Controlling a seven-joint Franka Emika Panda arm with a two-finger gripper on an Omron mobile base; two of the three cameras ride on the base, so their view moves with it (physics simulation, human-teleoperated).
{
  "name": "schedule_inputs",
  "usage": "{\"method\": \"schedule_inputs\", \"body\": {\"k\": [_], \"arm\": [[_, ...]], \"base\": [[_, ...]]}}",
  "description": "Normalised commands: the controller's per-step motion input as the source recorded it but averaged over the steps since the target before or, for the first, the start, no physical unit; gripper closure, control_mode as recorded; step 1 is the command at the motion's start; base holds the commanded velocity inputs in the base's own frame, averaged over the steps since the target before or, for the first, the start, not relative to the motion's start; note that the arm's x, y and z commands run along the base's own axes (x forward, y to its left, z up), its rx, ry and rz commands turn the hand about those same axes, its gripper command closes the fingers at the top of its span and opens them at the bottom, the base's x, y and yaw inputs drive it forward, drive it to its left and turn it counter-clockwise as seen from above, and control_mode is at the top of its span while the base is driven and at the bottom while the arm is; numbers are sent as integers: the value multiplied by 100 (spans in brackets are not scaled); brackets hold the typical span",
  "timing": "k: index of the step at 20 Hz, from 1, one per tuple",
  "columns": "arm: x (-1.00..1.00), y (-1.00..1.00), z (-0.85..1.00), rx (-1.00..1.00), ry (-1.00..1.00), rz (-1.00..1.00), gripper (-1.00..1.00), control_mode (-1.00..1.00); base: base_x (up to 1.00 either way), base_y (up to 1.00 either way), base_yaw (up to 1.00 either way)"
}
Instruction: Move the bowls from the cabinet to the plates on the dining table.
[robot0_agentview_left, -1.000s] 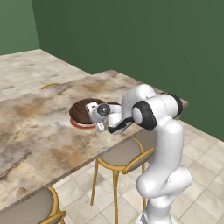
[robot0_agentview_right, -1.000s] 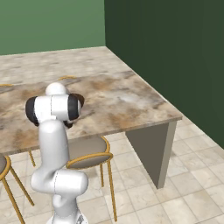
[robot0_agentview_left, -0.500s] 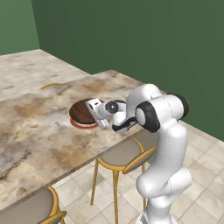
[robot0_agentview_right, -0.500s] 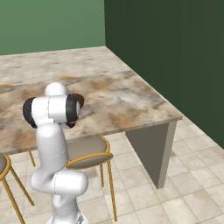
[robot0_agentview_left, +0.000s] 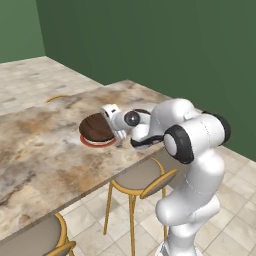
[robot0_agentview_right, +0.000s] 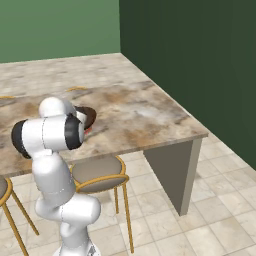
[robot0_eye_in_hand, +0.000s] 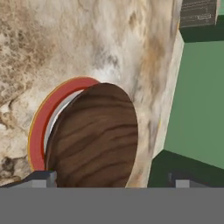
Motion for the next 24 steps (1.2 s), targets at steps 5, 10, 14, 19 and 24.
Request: {"method": "schedule_inputs", "body": {"k": [5,10,14,19,24], "arm": [[-40,12,77,8,-8,-42,-100,-100],[-55,19,54,29,-6,-49,-100,-100],[-59,2,36,49,-6,-48,-100,-100],[-48,-4,28,55,-4,-43,-100,-100],[-29,-34,1,58,0,-32,-100,-100]], "base": [[0,0,0],[0,0,0],[0,0,0],[0,0,0],[0,0,0]]}}
